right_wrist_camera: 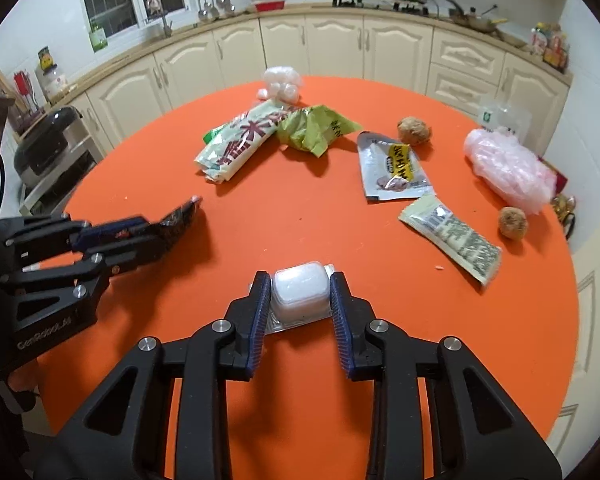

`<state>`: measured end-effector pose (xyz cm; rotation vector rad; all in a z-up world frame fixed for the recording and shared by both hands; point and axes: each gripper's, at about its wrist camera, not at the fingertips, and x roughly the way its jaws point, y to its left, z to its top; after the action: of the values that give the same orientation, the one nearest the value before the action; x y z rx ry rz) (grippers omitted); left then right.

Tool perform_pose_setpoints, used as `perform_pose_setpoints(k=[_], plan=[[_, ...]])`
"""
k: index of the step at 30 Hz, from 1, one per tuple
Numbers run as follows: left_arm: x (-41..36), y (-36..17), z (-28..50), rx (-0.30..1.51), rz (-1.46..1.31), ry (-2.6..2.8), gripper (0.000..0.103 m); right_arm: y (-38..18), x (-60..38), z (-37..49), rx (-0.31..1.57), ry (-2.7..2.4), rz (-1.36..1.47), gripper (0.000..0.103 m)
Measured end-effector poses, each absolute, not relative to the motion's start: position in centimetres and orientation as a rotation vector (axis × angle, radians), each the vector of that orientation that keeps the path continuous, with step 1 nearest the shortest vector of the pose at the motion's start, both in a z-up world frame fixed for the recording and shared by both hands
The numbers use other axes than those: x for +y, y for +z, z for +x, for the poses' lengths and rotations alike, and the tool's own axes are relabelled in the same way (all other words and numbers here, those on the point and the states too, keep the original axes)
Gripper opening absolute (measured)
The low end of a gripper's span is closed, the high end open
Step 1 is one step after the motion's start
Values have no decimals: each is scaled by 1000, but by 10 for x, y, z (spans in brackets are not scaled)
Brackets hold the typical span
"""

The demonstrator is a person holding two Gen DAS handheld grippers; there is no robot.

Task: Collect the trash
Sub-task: 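Carry the black bag and white tray over the blue bin and release both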

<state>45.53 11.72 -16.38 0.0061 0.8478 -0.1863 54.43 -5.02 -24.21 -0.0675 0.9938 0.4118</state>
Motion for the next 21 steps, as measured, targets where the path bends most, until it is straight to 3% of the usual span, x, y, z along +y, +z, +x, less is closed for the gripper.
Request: perform_pose_setpoints(k=[9,21], plan=[[63,-133,408,795,51,-250,14,-203,-86,495,922,392,-33,28],[-91,-123,343,764,169,-473,14,-173,-214,383,864,205,34,28]])
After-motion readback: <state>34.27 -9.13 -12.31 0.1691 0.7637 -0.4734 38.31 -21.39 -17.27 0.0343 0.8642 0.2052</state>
